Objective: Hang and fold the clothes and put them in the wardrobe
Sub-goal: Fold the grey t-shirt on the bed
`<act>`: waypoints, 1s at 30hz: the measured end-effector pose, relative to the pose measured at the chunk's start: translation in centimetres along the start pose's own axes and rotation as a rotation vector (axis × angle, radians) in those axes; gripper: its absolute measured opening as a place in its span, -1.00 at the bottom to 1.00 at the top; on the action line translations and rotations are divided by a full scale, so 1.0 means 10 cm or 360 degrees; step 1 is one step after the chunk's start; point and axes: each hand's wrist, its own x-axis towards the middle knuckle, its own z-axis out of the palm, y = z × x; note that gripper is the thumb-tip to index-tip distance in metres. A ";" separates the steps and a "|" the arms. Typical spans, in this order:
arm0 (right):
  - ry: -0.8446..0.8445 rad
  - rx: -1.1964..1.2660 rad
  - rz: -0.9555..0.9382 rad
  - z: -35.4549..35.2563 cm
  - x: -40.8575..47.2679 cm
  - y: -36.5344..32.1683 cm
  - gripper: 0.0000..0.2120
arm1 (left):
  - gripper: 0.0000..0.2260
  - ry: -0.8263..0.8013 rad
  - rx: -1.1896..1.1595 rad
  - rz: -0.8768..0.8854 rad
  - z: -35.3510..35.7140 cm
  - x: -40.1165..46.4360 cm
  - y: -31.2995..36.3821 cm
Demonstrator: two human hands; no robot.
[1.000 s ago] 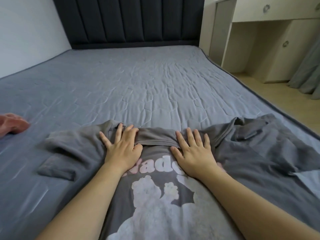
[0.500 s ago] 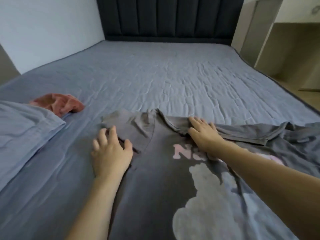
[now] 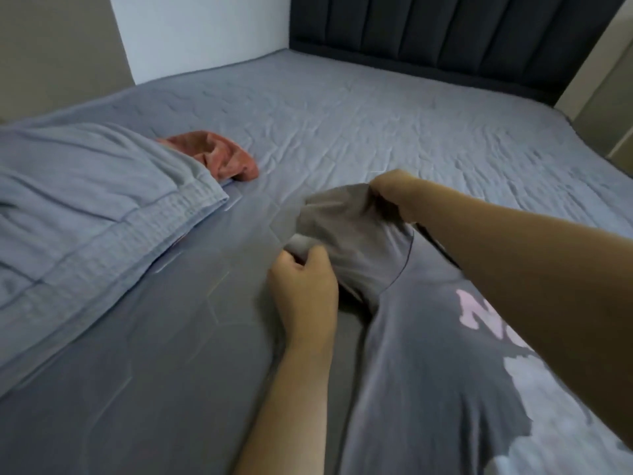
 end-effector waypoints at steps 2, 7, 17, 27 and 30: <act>0.0042 0.0324 0.0029 -0.20 -0.09 0.07 -0.85 | -0.89 -0.0068 0.0108 0.0396 0.08 -0.18 0.09; 0.0306 0.0460 0.0290 -0.96 -0.40 0.51 -0.88 | -0.67 -0.1339 0.0965 0.1482 0.35 -0.75 0.12; -0.0456 -0.0346 0.0500 -1.11 -0.69 0.71 -0.79 | -0.41 -0.1566 0.1565 0.1343 0.43 -1.00 -0.27; 0.0354 -0.1738 -0.0096 -0.95 -0.68 1.37 -0.71 | -0.56 -0.1493 0.1676 0.1451 0.45 -0.93 -0.49; 0.0533 -0.1684 -0.0069 -1.28 -0.93 1.66 -0.58 | -0.45 -0.1504 0.1852 0.1479 0.45 -0.98 -0.57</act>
